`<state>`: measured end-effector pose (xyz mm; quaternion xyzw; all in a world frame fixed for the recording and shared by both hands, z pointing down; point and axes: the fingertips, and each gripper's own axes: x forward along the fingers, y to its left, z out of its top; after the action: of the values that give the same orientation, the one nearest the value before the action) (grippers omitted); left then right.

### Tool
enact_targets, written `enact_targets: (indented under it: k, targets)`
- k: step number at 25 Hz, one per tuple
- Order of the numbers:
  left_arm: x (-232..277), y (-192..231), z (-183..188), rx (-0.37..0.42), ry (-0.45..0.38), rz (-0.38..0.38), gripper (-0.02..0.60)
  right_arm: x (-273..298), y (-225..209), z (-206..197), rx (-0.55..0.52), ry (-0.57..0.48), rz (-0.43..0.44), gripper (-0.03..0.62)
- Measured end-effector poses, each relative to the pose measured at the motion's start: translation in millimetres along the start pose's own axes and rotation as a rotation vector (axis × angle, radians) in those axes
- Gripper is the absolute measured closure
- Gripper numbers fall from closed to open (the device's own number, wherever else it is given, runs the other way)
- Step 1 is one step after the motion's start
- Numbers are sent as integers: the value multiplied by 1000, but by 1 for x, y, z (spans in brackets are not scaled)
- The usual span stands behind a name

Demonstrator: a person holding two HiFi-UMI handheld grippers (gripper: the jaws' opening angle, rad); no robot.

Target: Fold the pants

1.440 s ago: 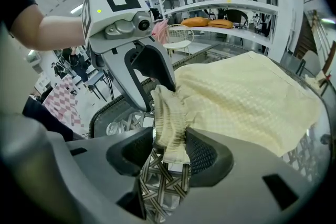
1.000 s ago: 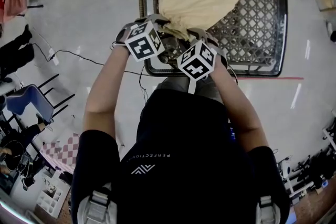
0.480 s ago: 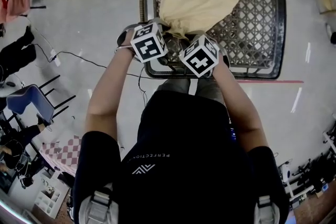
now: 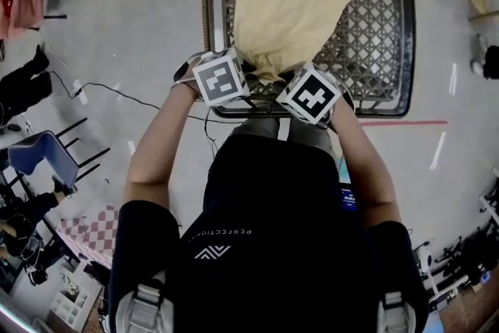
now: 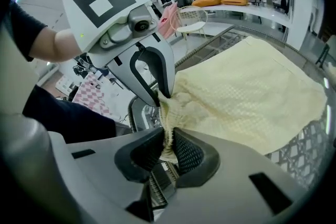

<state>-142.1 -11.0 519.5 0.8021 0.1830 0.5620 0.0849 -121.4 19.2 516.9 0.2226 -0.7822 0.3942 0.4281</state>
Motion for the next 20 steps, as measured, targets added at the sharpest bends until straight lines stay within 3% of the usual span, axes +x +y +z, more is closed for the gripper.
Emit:
enact_targets:
  k: [7, 11, 20]
  targets:
    - [-17, -41, 22, 64, 17, -75, 511, -35, 24, -15, -66, 41, 31, 525]
    - [-24, -46, 32, 90, 27, -62, 513, -49, 24, -20, -80, 22, 12, 525]
    - [-52, -3, 74, -36, -47, 41, 515, -90, -21, 5, -88, -40, -63, 525]
